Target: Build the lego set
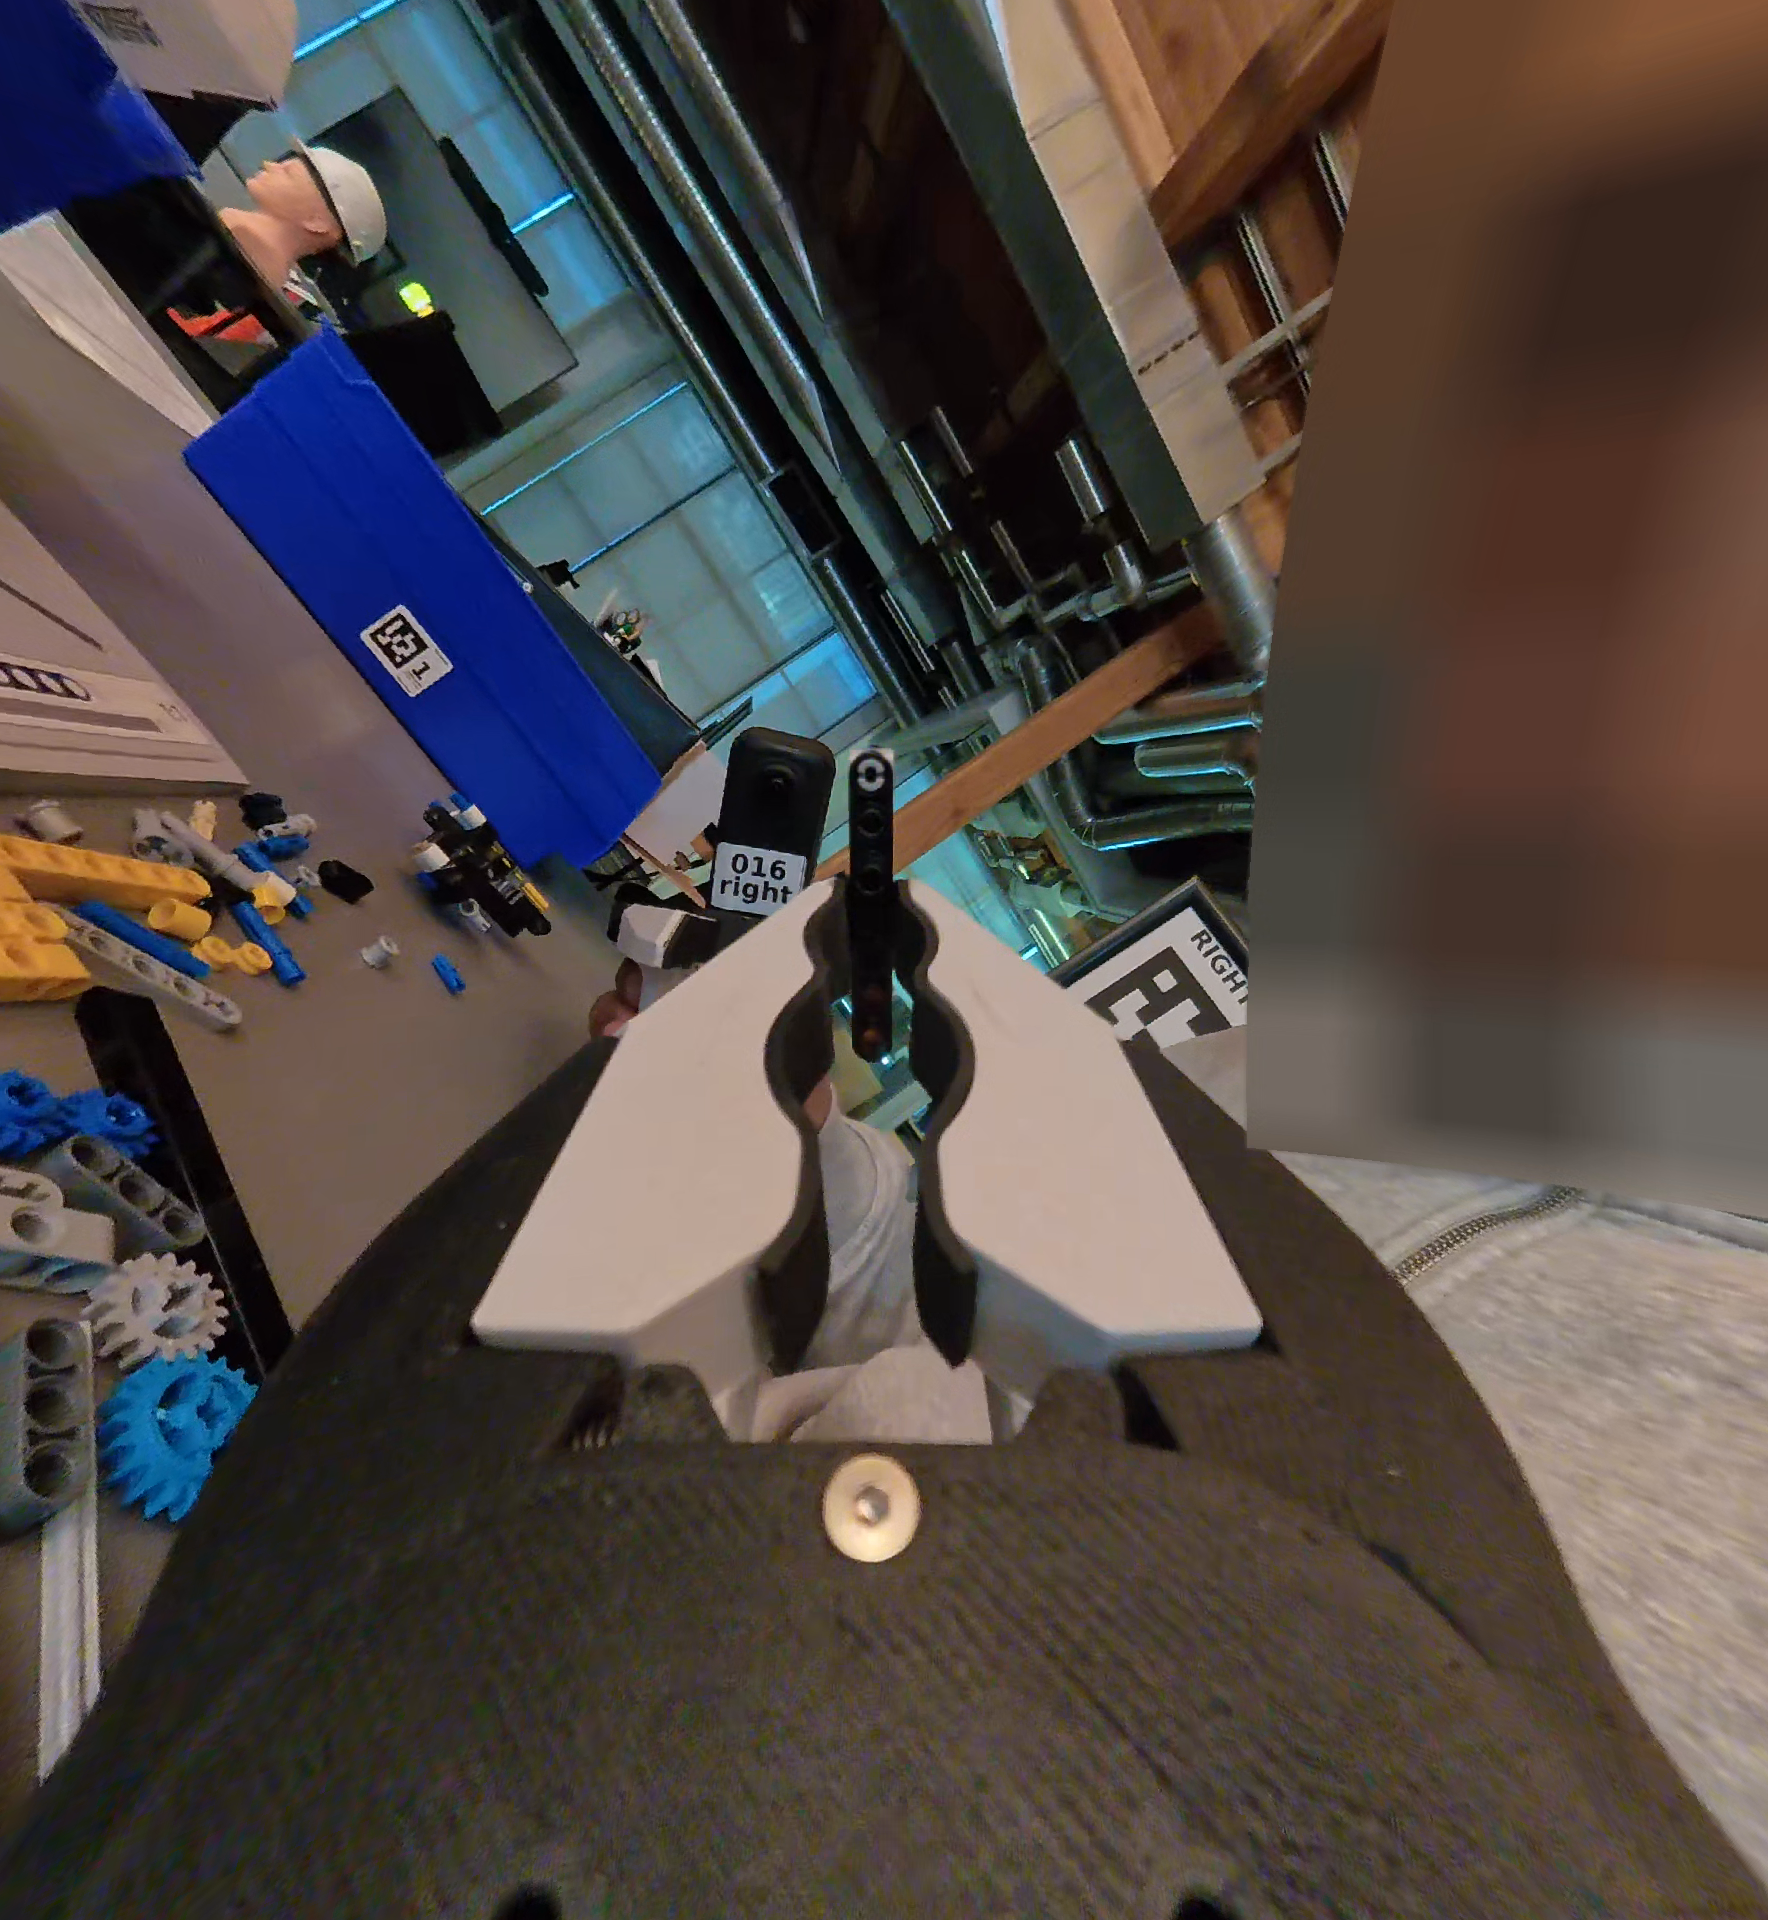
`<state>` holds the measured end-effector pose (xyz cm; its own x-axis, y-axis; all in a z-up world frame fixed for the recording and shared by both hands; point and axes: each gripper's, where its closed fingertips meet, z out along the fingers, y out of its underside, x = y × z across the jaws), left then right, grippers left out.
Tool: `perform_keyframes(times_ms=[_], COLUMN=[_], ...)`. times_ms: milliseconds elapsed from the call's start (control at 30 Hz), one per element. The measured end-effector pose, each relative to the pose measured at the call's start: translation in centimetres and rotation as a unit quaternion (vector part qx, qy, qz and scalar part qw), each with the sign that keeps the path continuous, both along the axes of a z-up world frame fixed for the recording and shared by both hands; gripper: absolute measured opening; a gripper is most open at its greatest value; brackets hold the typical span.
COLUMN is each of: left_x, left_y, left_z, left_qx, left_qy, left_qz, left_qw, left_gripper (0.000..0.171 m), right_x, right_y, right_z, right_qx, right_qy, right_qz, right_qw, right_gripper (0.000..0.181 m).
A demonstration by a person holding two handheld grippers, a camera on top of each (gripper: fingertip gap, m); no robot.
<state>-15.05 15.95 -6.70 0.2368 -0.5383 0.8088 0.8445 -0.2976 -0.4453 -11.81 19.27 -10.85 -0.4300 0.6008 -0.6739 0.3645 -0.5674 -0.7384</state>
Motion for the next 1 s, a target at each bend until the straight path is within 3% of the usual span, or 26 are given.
perform_keyframes(times_ms=[167,233,333,433,633,1000], left_x=[0.0,-0.1,-0.5,-0.9,-2.3,-5.5], left_y=[0.0,0.0,0.0,0.0,-0.2,-0.8], left_z=[-0.2,-0.2,-0.3,-0.6,-0.6,-0.5], left_qx=[-0.003,-0.003,-0.005,-0.011,-0.015,-0.013], left_qy=[0.005,0.007,0.018,0.044,0.091,0.072], left_qz=[0.002,0.007,0.018,0.031,0.068,0.106], left_qw=[1.0,1.0,1.0,0.998,0.993,0.992], left_gripper=[0.005,0.005,0.005,0.005,0.005,0.005], right_x=[0.0,0.4,1.4,3.4,4.0,2.1], right_y=[-0.2,0.3,6.0,10.9,12.6,9.6], right_z=[0.0,0.6,2.0,3.1,2.0,0.2], right_qx=[0.005,0.042,0.193,0.239,0.206,0.247], right_qy=[0.002,0.02,0.042,0.03,0.004,0.003], right_qz=[0.001,-0.013,-0.175,-0.276,-0.284,-0.232], right_qw=[1.0,0.999,0.965,0.93,0.937,0.941], right_gripper=[0.018,0.019,0.019,0.019,0.016,0.011])
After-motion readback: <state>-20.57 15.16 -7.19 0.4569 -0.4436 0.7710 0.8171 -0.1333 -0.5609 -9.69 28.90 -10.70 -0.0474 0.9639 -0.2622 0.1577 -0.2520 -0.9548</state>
